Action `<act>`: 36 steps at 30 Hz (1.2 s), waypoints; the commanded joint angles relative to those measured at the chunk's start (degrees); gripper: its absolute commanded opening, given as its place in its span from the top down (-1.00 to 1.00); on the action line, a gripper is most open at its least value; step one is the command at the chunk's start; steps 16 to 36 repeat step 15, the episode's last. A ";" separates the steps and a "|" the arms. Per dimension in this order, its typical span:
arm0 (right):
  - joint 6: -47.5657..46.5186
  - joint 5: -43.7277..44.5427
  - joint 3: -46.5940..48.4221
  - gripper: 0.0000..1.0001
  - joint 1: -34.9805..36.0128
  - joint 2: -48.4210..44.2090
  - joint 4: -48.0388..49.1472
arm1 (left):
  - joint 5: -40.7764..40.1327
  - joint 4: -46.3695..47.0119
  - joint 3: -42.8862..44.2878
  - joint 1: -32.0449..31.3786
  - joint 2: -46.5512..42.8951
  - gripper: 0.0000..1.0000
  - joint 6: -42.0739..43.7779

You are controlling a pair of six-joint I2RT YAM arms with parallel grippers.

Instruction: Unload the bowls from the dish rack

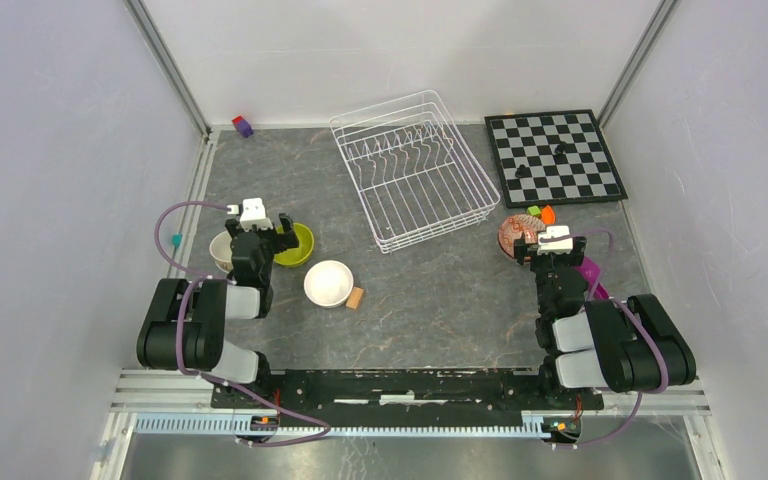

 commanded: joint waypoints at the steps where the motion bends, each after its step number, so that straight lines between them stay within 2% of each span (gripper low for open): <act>1: -0.51 0.65 -5.28 -0.96 -0.13 0.27 1.62 | 1.03 0.04 0.66 -0.01 0.59 -1.00 1.55; 36: -0.51 0.53 -5.33 -0.96 -0.15 0.27 1.64 | 0.93 -0.23 0.77 -0.13 0.62 -1.00 1.64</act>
